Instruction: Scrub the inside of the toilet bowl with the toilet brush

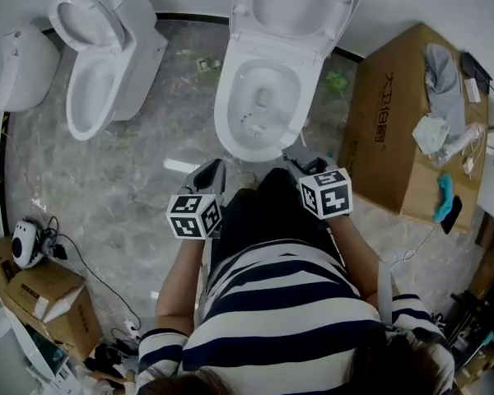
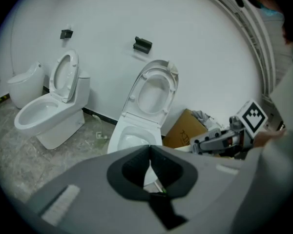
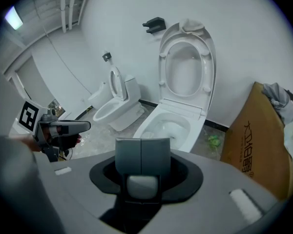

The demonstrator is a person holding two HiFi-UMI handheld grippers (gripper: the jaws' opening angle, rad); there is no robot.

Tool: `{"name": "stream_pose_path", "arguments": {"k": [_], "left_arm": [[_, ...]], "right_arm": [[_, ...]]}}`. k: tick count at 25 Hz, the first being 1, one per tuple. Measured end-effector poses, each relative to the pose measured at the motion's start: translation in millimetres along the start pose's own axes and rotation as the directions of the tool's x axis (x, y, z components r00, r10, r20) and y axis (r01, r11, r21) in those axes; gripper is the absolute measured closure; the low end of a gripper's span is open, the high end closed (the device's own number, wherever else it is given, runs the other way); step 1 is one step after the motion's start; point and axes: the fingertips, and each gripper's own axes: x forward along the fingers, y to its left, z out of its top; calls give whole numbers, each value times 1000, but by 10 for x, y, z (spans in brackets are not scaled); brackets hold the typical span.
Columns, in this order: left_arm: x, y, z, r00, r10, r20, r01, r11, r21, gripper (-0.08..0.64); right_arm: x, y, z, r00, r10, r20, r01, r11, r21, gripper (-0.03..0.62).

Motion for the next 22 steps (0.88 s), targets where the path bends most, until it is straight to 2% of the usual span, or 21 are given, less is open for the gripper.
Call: {"name": "stream_pose_path", "arguments": {"k": [4, 9, 13, 18, 22], "left_arm": [[271, 99, 1, 999, -37, -39, 37, 999, 3, 560], [591, 90, -61, 992, -76, -99, 77, 997, 10, 560], [840, 144, -101, 991, -50, -121, 56, 997, 46, 560], [1160, 267, -155, 989, -25, -147, 25, 1000, -4, 560], [1493, 291, -172, 987, -19, -157, 17, 1000, -15, 560]], "right_arm": [[223, -43, -22, 998, -33, -45, 33, 999, 7, 420], [530, -125, -69, 996, -28, -90, 31, 999, 30, 420], [850, -261, -132, 991, -12, -132, 18, 999, 46, 420], [1238, -426, -70, 985, 12, -170, -6, 999, 32, 420], [1525, -618, 13, 981, 19, -193, -19, 1000, 4, 420]]}}
